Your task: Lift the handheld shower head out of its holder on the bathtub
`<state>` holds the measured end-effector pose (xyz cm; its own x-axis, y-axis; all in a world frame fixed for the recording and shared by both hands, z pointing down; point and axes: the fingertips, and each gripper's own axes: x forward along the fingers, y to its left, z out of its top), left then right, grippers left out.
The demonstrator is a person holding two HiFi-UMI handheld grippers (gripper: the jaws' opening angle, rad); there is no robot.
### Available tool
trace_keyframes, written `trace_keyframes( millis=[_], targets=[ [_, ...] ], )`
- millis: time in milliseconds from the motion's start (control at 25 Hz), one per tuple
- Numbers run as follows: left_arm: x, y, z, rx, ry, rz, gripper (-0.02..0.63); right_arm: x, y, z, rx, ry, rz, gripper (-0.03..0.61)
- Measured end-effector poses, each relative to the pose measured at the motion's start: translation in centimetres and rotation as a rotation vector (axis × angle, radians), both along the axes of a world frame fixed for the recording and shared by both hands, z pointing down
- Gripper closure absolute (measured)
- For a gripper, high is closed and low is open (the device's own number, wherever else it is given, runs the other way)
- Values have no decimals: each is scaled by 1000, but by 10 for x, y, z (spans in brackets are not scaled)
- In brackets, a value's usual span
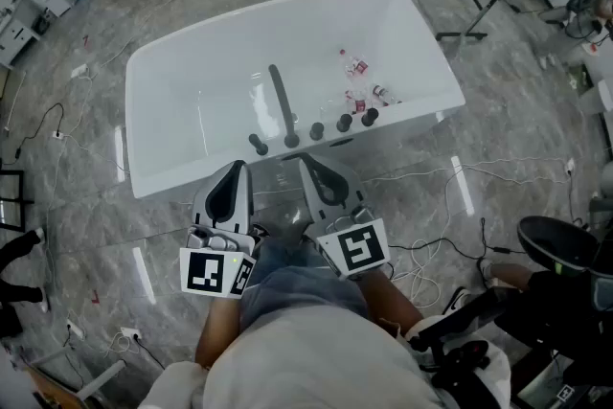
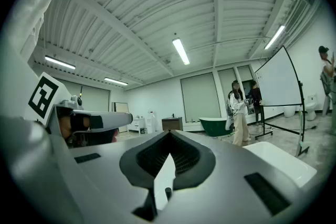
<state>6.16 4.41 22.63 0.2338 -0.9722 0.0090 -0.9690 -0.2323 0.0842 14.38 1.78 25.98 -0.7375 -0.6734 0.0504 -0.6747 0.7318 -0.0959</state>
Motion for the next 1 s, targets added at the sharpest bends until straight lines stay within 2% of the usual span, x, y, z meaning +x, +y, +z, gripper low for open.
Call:
trace_keyframes(
  millis=[120,280,440,560,680,720,760,840,1000],
  targets=[
    [-9,-14,19,20,-33,15,597,-10,-21,23,-22,8,16,561],
    [-42,-39,44,24,-41,5,595,-39,-49,48,-41,13,19,561],
    [-90,-54,54,70,-19,3,595,-90,-66,62,-41,8,27,560],
    [-130,-64,74,89,-16,-12,595,-137,-79,102,-52,31,19,558],
    [-165,-91,103,80,-26,-29,595,-178,-110,172,-33,71,32,540],
    [-171,-104,118,78,-26,-27,595,-189,-124,205,-37,79,33,465],
    [-175,-117,135,80,-23,-19,595,-197,-139,243,-62,90,35,417],
    [-185,-141,171,81,-21,-3,595,-216,-168,322,-129,133,43,399],
    [-217,-179,242,17,-9,23,595,-263,-206,457,-250,237,42,385]
  ],
)
